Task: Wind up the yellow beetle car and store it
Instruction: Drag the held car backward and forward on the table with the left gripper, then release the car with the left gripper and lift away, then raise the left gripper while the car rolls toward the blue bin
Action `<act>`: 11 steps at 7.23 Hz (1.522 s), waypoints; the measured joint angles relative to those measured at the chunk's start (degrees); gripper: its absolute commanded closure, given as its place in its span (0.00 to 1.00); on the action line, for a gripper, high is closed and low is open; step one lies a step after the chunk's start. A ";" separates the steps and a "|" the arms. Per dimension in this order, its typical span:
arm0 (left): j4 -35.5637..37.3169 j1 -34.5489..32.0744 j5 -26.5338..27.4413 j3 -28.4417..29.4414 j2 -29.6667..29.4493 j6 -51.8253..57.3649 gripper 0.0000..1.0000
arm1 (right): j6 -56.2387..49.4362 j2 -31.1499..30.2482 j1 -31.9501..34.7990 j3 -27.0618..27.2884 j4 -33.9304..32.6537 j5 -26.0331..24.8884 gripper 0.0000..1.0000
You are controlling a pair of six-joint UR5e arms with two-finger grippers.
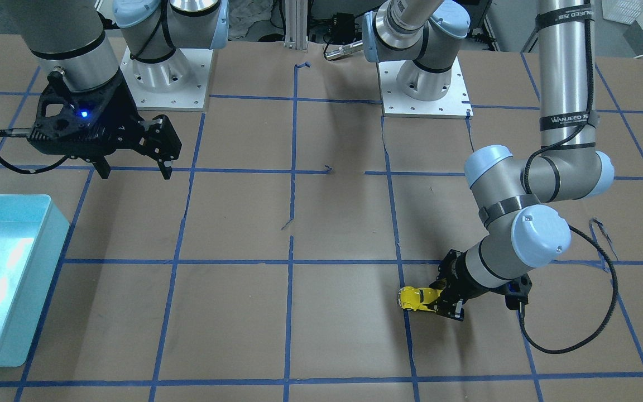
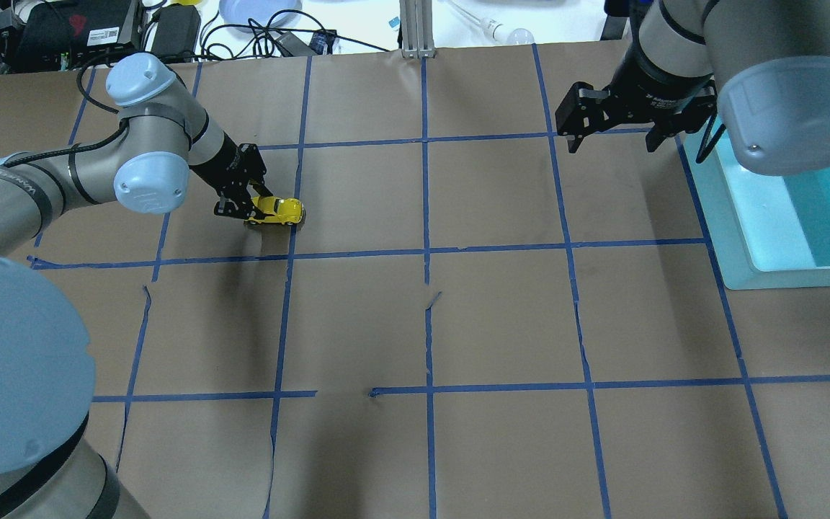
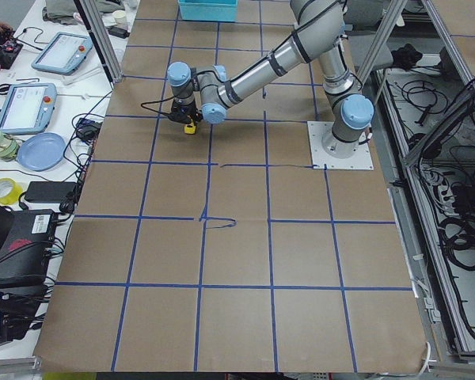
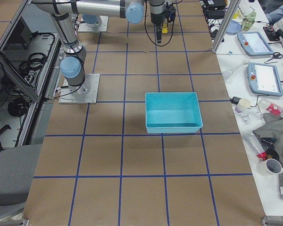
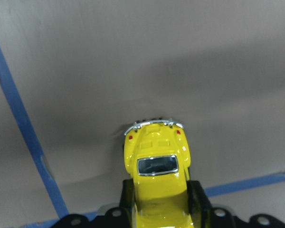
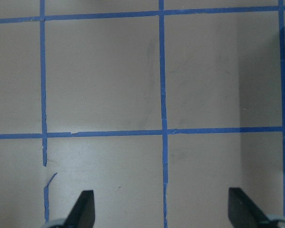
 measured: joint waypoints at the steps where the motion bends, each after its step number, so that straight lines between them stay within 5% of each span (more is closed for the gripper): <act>1: -0.33 1.37 0.65 -0.10 0.07 0.95 1.00 | 0.00 -0.02 0.00 0.00 0.00 0.00 0.00; 4: -0.76 7.06 1.25 -0.70 -0.08 6.81 1.00 | 0.00 -0.08 0.00 0.02 0.00 0.00 0.00; 5: -0.74 8.68 1.35 -0.65 -0.09 8.41 0.03 | 0.00 -0.07 0.00 0.06 0.00 0.00 0.00; 11: 1.01 6.54 0.82 0.52 5.65 8.15 0.00 | 0.00 -0.09 0.02 0.08 0.06 0.00 0.00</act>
